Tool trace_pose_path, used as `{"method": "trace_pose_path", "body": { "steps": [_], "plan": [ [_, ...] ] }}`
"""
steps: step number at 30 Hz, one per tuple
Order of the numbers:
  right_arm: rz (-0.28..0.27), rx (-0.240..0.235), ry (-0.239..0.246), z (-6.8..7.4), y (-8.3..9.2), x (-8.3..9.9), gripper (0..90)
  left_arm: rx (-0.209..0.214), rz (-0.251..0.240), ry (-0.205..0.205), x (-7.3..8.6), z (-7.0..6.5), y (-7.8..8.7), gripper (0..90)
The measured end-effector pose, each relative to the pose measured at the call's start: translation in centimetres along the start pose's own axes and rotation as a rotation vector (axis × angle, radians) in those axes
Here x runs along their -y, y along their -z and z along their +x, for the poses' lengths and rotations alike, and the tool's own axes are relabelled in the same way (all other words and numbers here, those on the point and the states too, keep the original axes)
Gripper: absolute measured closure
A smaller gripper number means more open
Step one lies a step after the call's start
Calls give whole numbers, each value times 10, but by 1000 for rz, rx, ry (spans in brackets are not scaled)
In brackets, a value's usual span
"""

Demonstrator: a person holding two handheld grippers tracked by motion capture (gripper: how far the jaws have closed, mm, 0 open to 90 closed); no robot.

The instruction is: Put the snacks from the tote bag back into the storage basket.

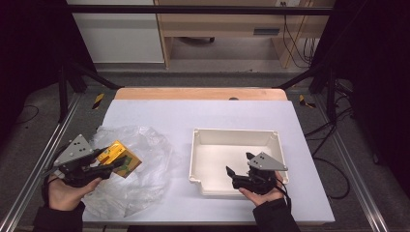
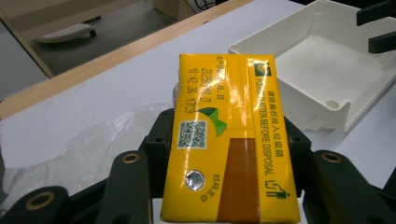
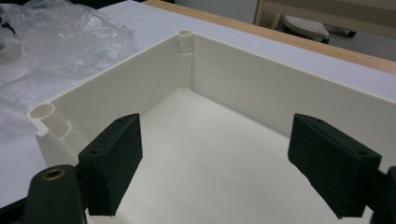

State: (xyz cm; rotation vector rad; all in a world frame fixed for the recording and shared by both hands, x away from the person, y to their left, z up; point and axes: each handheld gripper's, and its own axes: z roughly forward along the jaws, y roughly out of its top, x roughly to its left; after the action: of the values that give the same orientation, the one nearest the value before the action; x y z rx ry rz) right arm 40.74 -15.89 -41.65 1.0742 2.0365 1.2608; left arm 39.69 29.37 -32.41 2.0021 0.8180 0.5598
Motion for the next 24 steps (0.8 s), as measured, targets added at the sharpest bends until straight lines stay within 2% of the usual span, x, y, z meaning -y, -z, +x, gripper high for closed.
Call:
{"method": "trace_pose_path", "body": {
  "steps": [24],
  "plan": [
    [-7,22,-11,-10,14,7,159,86,-21,-102,-46,-35,-24,509]
  ]
}}
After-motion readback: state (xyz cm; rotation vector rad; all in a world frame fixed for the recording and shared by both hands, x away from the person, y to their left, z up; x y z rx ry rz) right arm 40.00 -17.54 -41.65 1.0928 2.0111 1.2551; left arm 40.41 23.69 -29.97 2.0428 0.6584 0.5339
